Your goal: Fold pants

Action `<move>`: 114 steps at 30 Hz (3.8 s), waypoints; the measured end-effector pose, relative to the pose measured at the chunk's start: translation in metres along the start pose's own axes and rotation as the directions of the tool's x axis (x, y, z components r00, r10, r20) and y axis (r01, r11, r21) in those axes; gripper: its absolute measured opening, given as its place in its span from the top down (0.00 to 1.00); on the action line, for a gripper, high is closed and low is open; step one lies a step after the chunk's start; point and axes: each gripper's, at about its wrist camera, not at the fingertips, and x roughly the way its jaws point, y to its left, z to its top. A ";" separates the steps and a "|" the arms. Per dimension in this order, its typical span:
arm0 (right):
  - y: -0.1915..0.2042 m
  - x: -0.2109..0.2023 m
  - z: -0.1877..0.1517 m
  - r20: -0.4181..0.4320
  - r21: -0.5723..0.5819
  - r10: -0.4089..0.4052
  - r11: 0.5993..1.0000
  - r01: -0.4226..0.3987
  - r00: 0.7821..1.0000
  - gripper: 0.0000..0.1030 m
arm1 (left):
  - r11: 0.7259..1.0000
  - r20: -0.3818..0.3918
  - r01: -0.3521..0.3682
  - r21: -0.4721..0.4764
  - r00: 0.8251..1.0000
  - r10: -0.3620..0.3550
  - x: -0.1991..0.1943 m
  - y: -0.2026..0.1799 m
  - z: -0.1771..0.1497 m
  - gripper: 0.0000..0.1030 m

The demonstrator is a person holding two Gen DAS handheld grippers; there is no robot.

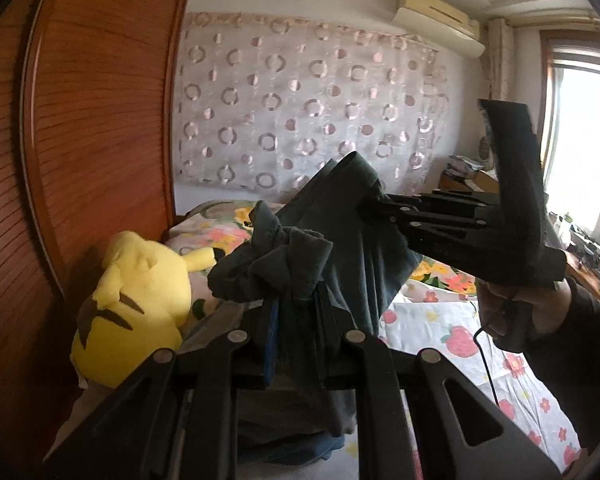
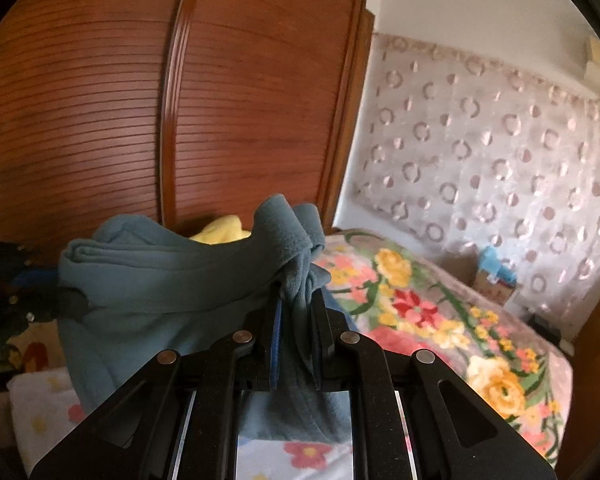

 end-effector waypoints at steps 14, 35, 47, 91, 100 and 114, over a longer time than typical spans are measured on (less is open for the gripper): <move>0.011 0.052 0.005 -0.054 -0.016 0.053 0.998 -0.054 0.997 0.91 | 0.995 -0.042 -0.075 -0.070 0.996 0.072 0.010 0.019 -0.019 0.86; 0.002 0.055 0.000 -0.045 0.064 0.069 0.996 -0.066 0.997 0.77 | 0.996 -0.049 -0.075 -0.051 0.996 0.072 0.008 0.018 -0.020 0.64; -0.012 0.052 -0.033 -0.103 0.141 0.171 0.978 -0.156 0.980 0.77 | 0.995 -0.143 -0.098 -0.012 0.985 0.095 0.043 0.013 -0.032 0.62; 0.009 0.027 -0.044 -0.096 0.227 0.126 0.969 -0.101 0.987 0.35 | 0.998 -0.144 -0.068 0.005 0.987 0.068 -0.004 0.026 -0.052 0.47; 0.019 -0.007 -0.050 -0.079 0.235 0.109 0.968 -0.087 0.991 0.33 | 0.998 -0.148 -0.053 0.028 0.987 0.057 -0.032 0.019 -0.054 0.46; 0.034 -0.085 -0.075 -0.060 0.267 0.026 0.964 -0.010 0.998 0.31 | 0.996 -0.132 -0.059 0.061 0.989 0.067 -0.073 -0.020 -0.062 0.46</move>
